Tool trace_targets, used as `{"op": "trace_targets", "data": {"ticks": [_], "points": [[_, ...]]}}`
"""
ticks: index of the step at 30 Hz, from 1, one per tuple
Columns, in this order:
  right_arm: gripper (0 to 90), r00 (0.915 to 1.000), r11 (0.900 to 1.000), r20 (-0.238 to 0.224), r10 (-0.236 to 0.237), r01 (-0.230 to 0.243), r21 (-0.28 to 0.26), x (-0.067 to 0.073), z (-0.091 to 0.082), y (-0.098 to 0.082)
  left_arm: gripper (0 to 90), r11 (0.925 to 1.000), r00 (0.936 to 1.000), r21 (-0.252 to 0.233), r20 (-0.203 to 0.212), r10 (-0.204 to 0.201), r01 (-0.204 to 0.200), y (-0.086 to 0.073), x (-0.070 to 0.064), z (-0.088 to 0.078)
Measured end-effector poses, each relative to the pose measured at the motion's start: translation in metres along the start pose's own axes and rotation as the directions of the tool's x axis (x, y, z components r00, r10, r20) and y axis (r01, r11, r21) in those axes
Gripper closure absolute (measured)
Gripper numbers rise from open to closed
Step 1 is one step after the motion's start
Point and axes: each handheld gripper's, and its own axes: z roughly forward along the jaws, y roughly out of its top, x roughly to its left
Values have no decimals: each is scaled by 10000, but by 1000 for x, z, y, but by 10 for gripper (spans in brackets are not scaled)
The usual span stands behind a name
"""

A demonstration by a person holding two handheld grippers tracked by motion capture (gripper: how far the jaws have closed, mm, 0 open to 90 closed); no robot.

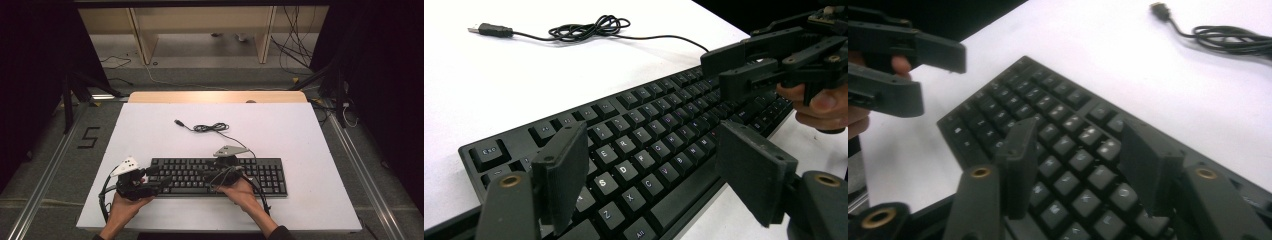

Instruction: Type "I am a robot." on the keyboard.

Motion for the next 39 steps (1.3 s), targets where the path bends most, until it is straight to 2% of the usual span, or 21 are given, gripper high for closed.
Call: {"op": "trace_targets", "data": {"ticks": [6,9,11,18,24,29,39], "points": [[428,9995,9999,300,121,-123,64,-8,-4,0,289,10000,10000,-27,0,-31,31,0,0,0],[430,9991,9998,423,100,-106,140,-9,-5,0,290,10000,10000,3,-1,6,-6,0,0,0],[471,9989,9998,465,52,-60,172,-10,-5,-1,290,10000,10000,-26,0,-28,28,0,0,0],[717,9976,9995,692,20,-42,318,-12,-4,-4,290,10000,10000,-25,-2,-27,27,0,0,0],[855,9963,9986,863,62,-106,509,-14,0,-5,290,10000,10000,-7,6,-5,5,0,0,0],[900,9951,9970,987,-5,-71,769,-14,5,-7,290,10000,10000,-8,14,-12,12,0,0,0],[900,9936,9940,1122,-116,-7,1091,-13,14,-12,290,10000,10000,-5,24,-34,34,0,-1,0]]}}
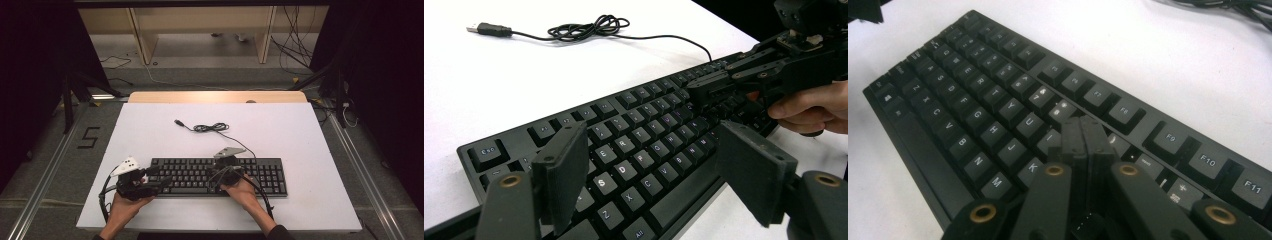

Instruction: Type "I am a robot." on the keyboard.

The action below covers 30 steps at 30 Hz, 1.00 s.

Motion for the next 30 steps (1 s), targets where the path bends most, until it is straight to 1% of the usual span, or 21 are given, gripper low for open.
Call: {"op": "trace_targets", "data": {"ticks": [8,10,12,13,15,20,21,24,25,26,30], "points": [[900,10000,10000,47,10,-10,62,-1,3,-2,290,10000,10000,-2,10,25,-25,0,0,0],[900,10000,10000,51,-49,48,84,-1,4,-2,290,10000,10000,-6,8,25,-25,0,0,0],[900,9999,9997,105,-115,112,214,0,5,-4,290,10000,10000,-5,6,29,-29,0,0,0],[900,9998,9998,135,-175,174,122,1,6,-5,290,10000,10000,0,5,32,-32,0,0,0],[900,9995,9995,185,-271,268,152,2,6,-5,290,10000,10000,-2,7,49,-49,0,0,0],[900,9997,9998,199,-172,170,110,2,5,-5,290,10000,10000,-24,-8,49,-49,0,0,-1],[888,9998,9999,162,-90,88,110,2,4,-5,290,10000,10000,-31,-4,59,-59,0,0,-1],[844,9999,9999,-48,101,-101,-109,1,0,-4,290,10000,10000,-21,-7,62,-62,0,0,0],[825,9999,9997,-94,89,-91,-210,2,-1,-3,290,10000,10000,-21,-8,57,-57,0,0,0],[785,9998,9996,-160,91,-95,-280,2,-3,-3,291,10000,10000,-21,-8,58,-58,0,0,0],[714,9991,9991,-404,112,-128,-409,5,-6,-3,291,10000,10000,-26,-13,62,-63,0,0,0]]}}
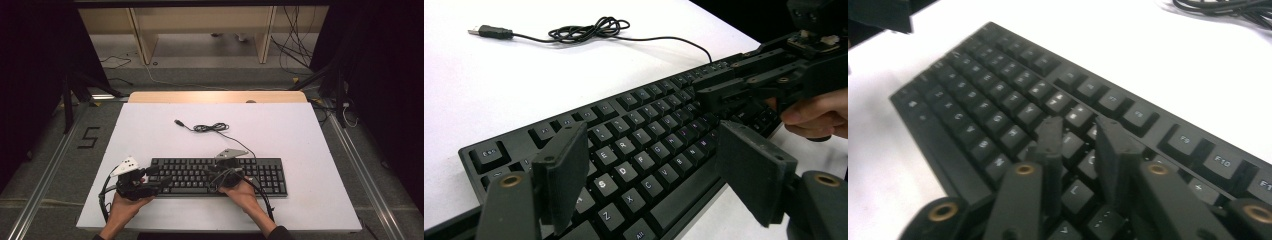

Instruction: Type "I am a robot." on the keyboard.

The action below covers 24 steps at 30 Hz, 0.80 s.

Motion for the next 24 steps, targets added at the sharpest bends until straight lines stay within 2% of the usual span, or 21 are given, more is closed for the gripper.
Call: {"op": "trace_targets", "data": {"ticks": [3,7,11,18,24], "points": [[653,9998,10000,-209,-31,30,-77,2,-4,1,292,10000,10000,14,-28,-5,5,0,0,1],[543,9996,9999,-288,-27,24,-112,3,-8,1,297,9999,10000,93,-75,-45,46,0,0,3],[470,9996,9999,-288,30,-34,-162,3,-12,1,317,9997,9999,203,-99,-104,106,1,0,5],[429,9995,9995,-324,3,-13,-313,3,-21,-2,396,9984,9995,510,-244,-215,227,5,1,15],[405,9993,9990,-372,-14,-3,-457,2,-29,-6,515,9957,9994,923,-339,107,-75,9,-2,24]]}}
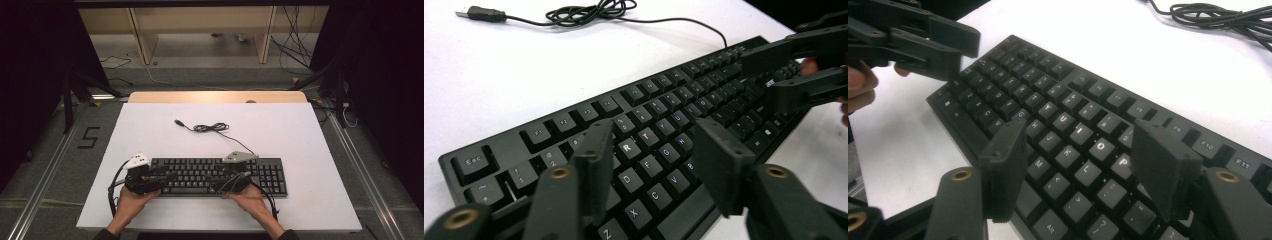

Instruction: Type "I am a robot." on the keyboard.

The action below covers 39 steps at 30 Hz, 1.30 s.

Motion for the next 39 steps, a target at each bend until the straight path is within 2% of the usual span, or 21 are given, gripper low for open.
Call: {"op": "trace_targets", "data": {"ticks": [11,17,22,25,35,39], "points": [[377,10000,9999,-40,-17,17,-118,1,-9,-6,789,9968,9989,641,55,475,-477,11,-2,22],[364,10000,9998,-76,-10,9,-188,1,-13,-8,878,9930,9979,998,147,625,-636,16,-4,36],[363,10000,9997,-89,-15,13,-227,2,-16,-9,888,9890,9972,1285,232,714,-738,20,-7,46],[363,9999,9997,-107,-50,47,-239,2,-17,-10,889,9861,9974,1500,142,705,-718,19,-6,51],[360,9999,9997,-137,-101,98,-202,4,-16,-11,889,9844,9980,1647,-37,634,-619,17,-3,56],[357,9998,9997,-149,-101,97,-246,5,-17,-11,889,9813,9973,1790,-59,734,-711,16,-2,58]]}}
